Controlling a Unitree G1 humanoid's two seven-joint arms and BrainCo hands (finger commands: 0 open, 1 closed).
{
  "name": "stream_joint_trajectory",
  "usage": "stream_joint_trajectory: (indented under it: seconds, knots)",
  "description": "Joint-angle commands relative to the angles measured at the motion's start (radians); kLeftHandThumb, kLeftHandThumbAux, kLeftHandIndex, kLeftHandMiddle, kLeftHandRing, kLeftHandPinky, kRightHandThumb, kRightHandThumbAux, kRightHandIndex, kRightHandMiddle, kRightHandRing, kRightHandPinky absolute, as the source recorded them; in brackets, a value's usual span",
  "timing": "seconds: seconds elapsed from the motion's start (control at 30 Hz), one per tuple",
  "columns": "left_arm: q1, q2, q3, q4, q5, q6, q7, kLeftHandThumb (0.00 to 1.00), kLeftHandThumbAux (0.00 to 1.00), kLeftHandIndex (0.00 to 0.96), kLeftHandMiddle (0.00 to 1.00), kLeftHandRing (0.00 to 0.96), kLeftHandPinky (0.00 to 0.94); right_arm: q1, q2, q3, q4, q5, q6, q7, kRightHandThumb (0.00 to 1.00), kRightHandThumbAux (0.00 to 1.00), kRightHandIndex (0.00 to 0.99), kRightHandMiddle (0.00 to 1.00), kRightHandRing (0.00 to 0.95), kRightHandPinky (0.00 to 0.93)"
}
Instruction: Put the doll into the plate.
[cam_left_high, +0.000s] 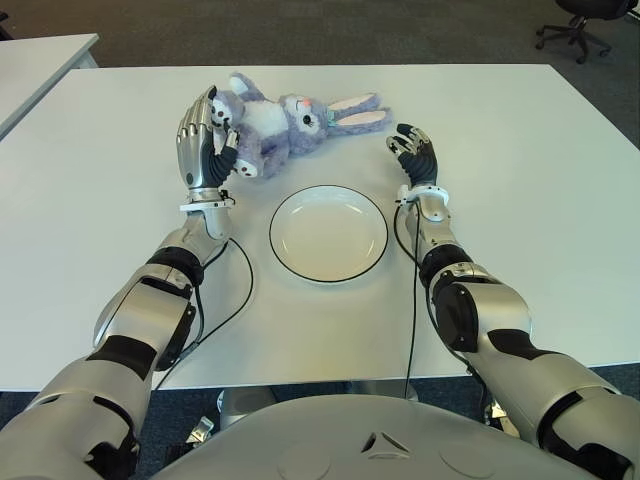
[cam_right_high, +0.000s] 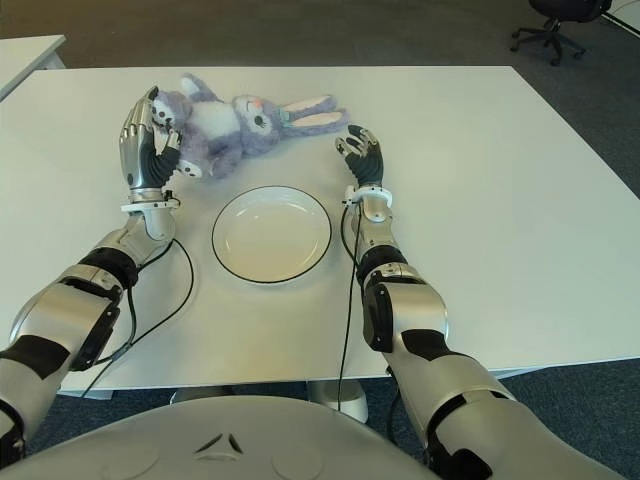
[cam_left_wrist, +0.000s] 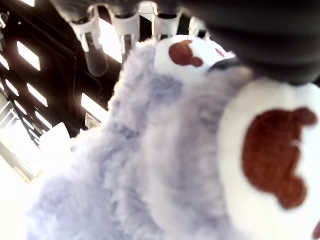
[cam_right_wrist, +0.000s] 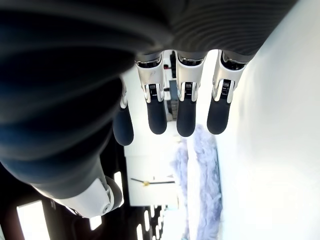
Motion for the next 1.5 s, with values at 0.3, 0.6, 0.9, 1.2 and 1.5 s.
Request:
stream_joint_trajectory:
  seconds: [0.3,0.6,0.9,1.2,1.5]
  knots:
    - [0.069,-0.014,-0.029,0.053,0.020,0.031,-0.005,0.745,0.335,0.139,0.202,0.210,0.233,0.077,0.023,-0.007,0.045,0.017,0.027,0.005,0.471,0.759,0.231,0.178,0.170,0.222]
    - [0.072,-0.015,-0.015,0.047,0.002,0.006,-0.018,0.788,0.390,0.214,0.272,0.291,0.346,0.078,0.024,-0.008,0.044,0.019,0.029,0.005,0.479,0.760,0.228,0.176,0.164,0.215]
    - [0.066,-0.018,-0.015,0.043,0.018,0.014,0.049,0.809,0.429,0.322,0.392,0.437,0.456,0.078,0.027,-0.006,0.043,0.017,0.025,0.000,0.475,0.764,0.231,0.175,0.162,0.212]
    - [0.055,-0.016,-0.040,0.046,0.056,0.015,0.170,0.849,0.656,0.401,0.573,0.599,0.667,0.077,0.027,-0.002,0.043,0.013,0.026,-0.004,0.463,0.767,0.230,0.176,0.164,0.217]
    - [0.045,-0.019,-0.048,0.054,0.055,0.030,0.200,0.853,0.652,0.413,0.588,0.663,0.730,0.075,0.027,-0.001,0.044,0.013,0.029,-0.002,0.462,0.761,0.235,0.180,0.164,0.212]
